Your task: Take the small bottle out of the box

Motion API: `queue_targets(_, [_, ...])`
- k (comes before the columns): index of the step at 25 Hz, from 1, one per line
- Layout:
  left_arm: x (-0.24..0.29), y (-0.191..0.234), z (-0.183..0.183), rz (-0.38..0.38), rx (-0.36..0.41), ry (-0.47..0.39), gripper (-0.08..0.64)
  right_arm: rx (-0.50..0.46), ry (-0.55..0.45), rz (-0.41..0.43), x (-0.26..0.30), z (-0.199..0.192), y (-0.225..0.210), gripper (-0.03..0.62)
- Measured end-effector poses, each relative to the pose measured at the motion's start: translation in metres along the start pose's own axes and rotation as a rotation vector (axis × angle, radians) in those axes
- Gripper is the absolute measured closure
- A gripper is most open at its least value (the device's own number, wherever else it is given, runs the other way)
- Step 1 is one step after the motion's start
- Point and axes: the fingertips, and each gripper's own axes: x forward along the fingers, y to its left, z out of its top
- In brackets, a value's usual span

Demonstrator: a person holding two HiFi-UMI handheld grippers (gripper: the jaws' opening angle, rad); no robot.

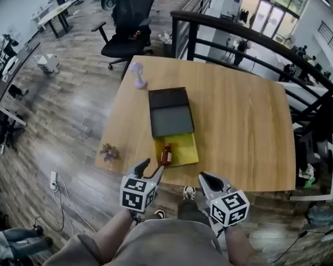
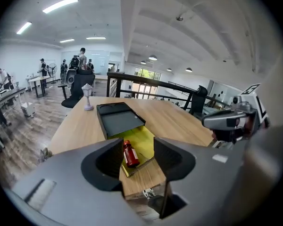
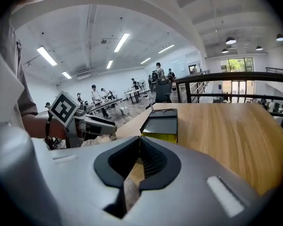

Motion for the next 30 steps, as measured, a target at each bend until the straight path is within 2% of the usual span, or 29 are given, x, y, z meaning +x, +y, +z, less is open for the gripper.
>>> queue_targets(9, [0.078,0.014,-0.015,0.149,-0.039,0.162,0.345,-0.041,0.085,0.159,0.051,0.029,-0.078,0.581])
queue_targets(15, [0.112,0.023,-0.029,0.179,-0.050,0.262,0.344,-0.068,0.116,0.236,0.078,0.039,-0.104,0.581])
queue_targets(17, [0.123,0.025,-0.032,0.190,-0.030,0.281,0.344,-0.068,0.126,0.257,0.084,0.038,-0.108,0.581])
queue_targets(20, [0.140,0.029,-0.043,0.217,0.000,0.338,0.344,-0.058,0.145,0.276,0.092,0.033,-0.113,0.581])
queue_targets(24, [0.161,0.035,-0.062,0.238,-0.018,0.440,0.321,-0.038,0.178,0.285,0.098,0.029,-0.122,0.581])
queue_targets(30, [0.177,0.036,-0.079,0.195,-0.062,0.506,0.319,-0.033,0.198,0.252,0.105,0.031,-0.136,0.581])
